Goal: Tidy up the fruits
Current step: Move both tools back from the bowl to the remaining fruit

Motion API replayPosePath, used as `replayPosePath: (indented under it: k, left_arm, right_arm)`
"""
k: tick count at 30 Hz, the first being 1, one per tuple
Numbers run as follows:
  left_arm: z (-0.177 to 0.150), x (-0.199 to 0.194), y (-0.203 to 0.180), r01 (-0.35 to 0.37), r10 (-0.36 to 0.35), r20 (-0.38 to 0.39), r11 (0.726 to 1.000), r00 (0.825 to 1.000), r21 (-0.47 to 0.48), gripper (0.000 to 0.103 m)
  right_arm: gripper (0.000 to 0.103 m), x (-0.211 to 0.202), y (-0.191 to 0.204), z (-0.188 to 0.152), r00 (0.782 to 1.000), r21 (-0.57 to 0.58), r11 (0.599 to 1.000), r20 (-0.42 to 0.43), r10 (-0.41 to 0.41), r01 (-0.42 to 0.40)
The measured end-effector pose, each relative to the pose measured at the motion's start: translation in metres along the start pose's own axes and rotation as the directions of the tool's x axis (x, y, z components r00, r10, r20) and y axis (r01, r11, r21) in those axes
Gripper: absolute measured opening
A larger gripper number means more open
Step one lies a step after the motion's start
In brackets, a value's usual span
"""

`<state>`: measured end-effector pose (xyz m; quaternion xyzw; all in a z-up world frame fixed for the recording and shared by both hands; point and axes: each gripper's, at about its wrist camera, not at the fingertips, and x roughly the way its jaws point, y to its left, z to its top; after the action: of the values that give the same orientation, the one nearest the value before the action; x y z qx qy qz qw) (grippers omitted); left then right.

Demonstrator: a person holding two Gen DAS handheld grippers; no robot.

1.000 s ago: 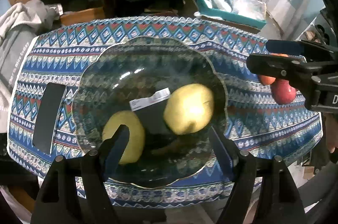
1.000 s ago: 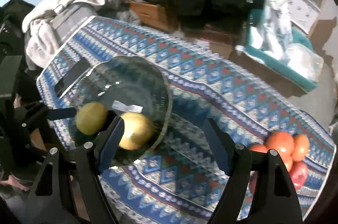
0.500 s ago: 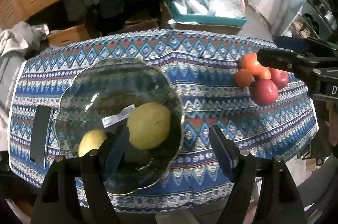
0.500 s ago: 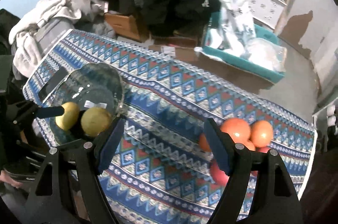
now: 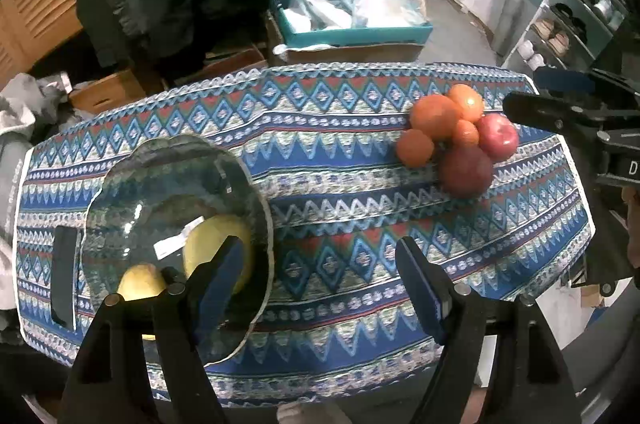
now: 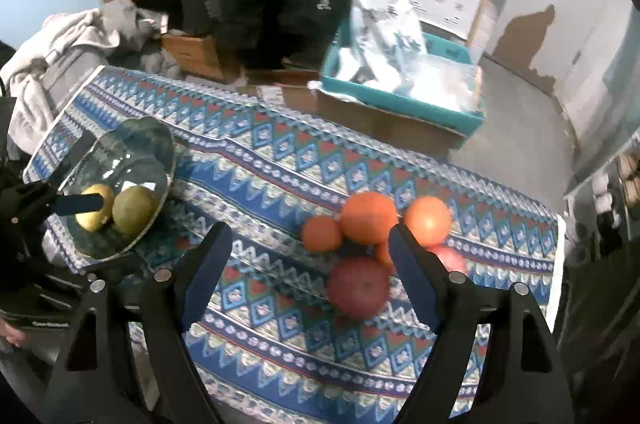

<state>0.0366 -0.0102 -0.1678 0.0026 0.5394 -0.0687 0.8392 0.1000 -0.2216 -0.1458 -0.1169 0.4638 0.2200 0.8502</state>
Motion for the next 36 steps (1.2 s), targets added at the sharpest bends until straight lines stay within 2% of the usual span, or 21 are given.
replayPosePath:
  k: [8,18,23,25,29,36]
  left_arm:
    - [0.016,0.000,-0.032,0.009,-0.010,0.006,0.999,1.000,0.032,0.079]
    - [0.040,0.003,-0.068,0.012,-0.011,-0.008,0.994,1.000,0.106,0.080]
    - [0.047,0.011,-0.071,-0.029,0.031,-0.010,0.987,0.999,0.160,0.080]
    - [0.048,0.017,-0.067,-0.057,0.061,-0.025,0.988,0.998,0.146,0.080]
    - [0.049,0.021,-0.060,-0.007,0.011,-0.060,0.998,0.998,0.068,0.080]
    - [0.057,0.015,-0.070,0.003,0.001,-0.039,0.994,0.999,0.108,0.080]
  right_arm:
    - [0.083,-0.005,-0.038,-0.020,0.998,0.048,0.997,-0.028,-0.056,0.057]
    - [0.084,-0.020,-0.072,-0.029,1.000,0.167,0.986,-0.022,-0.021,0.025]
    - [0.084,-0.011,-0.096,-0.037,0.999,0.237,0.971,-0.042,-0.013,0.023]
    - [0.085,-0.006,-0.106,-0.037,0.999,0.269,0.963,-0.051,-0.002,0.016]
    - [0.085,-0.001,-0.115,-0.036,0.998,0.274,0.961,-0.057,-0.013,0.028]
    - [0.085,0.004,-0.130,-0.039,0.995,0.269,0.960,-0.085,-0.052,0.073]
